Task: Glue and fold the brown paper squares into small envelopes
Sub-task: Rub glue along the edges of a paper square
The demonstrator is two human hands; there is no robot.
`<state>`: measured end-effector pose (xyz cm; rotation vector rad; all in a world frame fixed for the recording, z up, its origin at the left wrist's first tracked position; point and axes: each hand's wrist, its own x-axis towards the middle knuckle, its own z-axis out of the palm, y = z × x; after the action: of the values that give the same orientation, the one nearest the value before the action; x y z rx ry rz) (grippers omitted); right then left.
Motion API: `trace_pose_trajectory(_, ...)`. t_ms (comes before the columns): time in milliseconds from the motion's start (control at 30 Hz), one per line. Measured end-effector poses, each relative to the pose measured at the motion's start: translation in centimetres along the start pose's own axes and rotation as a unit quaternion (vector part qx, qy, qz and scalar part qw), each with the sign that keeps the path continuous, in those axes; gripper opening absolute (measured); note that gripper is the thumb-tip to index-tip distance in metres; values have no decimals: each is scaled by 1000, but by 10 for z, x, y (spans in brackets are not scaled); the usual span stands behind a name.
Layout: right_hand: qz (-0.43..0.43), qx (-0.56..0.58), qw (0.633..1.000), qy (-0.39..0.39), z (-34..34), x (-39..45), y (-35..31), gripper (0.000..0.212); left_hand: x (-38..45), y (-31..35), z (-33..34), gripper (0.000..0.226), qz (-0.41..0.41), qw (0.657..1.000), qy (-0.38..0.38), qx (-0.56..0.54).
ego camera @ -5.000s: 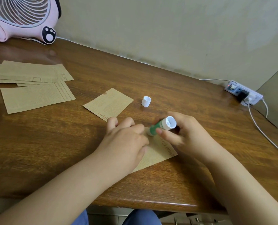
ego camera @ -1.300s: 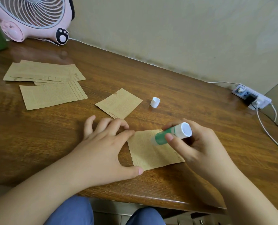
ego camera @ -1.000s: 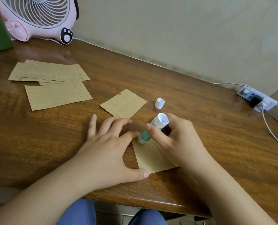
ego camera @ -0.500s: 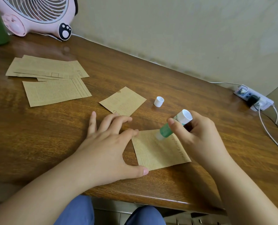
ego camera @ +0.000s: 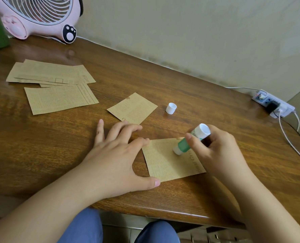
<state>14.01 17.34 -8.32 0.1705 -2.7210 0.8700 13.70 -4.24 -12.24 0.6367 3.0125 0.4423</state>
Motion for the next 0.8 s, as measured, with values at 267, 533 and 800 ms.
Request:
trace_pose_trajectory(267, 0, 63, 998, 15, 0, -5, -15, 25, -1, 0, -1, 103, 0, 1000, -1, 0)
trace_pose_trajectory(533, -34, 84, 995, -52, 23, -9, -28, 21, 0, -1, -1, 102, 1, 1000, -3, 12)
trace_pose_trajectory(800, 31, -1, 1000, -1, -6, -10, 3, 20, 0, -1, 1, 103, 0, 1000, -4, 7)
